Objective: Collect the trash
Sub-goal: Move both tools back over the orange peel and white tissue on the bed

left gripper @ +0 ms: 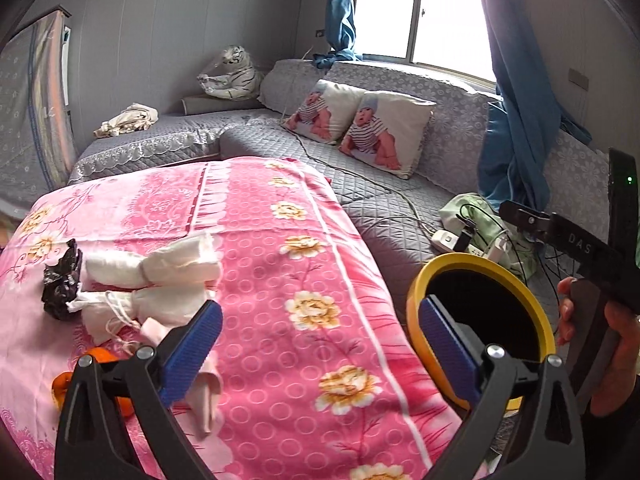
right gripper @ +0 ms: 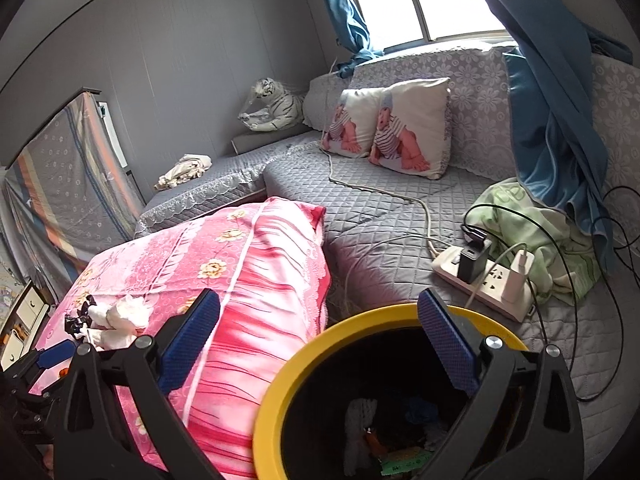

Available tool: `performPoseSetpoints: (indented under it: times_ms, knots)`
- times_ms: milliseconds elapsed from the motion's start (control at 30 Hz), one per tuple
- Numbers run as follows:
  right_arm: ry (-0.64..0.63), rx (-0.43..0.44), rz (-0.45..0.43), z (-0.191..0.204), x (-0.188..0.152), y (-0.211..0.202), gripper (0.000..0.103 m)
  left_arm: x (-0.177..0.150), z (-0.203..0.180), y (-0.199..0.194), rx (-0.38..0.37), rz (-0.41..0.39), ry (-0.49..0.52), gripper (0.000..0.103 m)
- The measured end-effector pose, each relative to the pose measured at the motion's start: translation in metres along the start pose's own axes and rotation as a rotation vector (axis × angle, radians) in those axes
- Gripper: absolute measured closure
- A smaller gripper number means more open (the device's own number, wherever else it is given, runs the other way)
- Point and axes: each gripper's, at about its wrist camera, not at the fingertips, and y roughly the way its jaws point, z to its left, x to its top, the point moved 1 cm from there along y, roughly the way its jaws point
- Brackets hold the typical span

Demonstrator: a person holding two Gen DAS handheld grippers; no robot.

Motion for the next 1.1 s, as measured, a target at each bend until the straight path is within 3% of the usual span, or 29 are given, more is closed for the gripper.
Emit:
performPoseSetpoints:
  times_ms: [500, 833, 1100]
  knots:
    - [-0.163, 0.182, 0.04, 0.125, -0.001, 0.023, 0.008, -0.023, 0.117, -0.059, 0.179, -0.047, -0.093, 0.008]
    - [-0.305, 0.292, 0.145, 0.204, -0.026, 0.048, 0.008, -0.056, 0.161, -0.079, 0.213, -0.022, -0.133, 0.008]
    - [-0.396, 0.324, 0.192, 0.249, -0.039, 0.083, 0.009, -0.071, 0.177, -0.073, 0.182, 0.004, -0.161, 0.008]
